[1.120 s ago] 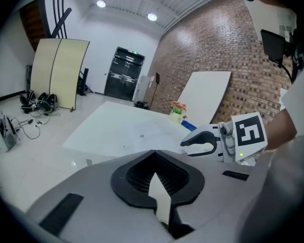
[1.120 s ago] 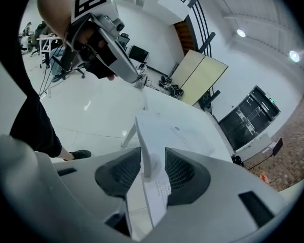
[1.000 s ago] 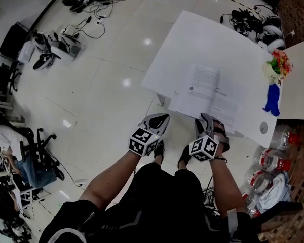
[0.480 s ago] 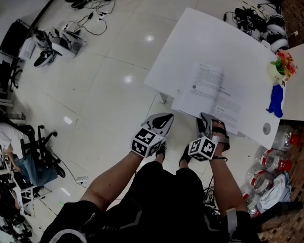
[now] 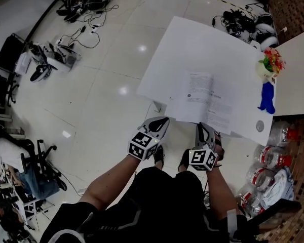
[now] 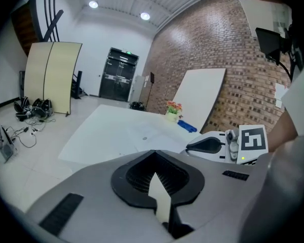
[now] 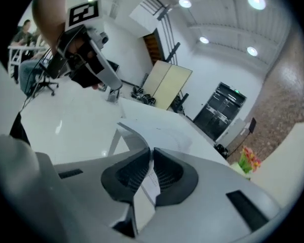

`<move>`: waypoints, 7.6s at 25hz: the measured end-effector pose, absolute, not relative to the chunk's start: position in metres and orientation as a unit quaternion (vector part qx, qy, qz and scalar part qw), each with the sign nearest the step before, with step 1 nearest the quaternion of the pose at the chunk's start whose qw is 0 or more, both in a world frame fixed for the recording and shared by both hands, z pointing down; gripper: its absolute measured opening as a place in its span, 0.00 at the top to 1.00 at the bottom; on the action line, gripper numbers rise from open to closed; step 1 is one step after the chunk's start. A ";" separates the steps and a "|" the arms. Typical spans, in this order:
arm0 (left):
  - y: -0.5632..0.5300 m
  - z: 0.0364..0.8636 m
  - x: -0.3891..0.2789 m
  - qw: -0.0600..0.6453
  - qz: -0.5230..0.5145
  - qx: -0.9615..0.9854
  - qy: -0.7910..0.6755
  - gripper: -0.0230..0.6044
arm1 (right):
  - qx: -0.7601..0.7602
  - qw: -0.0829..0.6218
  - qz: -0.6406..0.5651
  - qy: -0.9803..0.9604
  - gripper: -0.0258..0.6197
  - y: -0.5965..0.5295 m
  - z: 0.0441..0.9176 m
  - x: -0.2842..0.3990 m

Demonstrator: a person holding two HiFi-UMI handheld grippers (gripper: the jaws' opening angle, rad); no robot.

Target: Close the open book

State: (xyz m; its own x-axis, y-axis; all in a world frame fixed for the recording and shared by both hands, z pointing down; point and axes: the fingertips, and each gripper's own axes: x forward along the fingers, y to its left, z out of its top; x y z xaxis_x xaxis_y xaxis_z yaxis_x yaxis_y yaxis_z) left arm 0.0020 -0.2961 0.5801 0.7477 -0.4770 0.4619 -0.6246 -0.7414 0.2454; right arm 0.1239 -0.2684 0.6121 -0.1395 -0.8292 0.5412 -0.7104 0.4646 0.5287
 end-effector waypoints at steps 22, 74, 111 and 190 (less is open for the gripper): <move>-0.300 0.564 0.004 0.179 0.197 0.919 -0.291 0.97 | 0.437 0.528 -0.147 -0.714 0.92 -0.281 0.651 0.096; -0.289 0.560 0.020 0.180 0.188 0.936 -0.238 0.97 | 0.729 -0.003 0.267 -0.630 0.94 -0.263 0.609 0.214; -0.298 0.538 0.044 0.197 0.145 0.929 -0.279 0.97 | 0.655 0.002 0.359 -0.665 0.93 -0.243 0.596 0.235; -0.309 0.535 0.093 0.221 0.122 0.931 -0.263 0.97 | 0.745 -0.036 0.400 -0.533 0.91 -0.211 0.632 0.332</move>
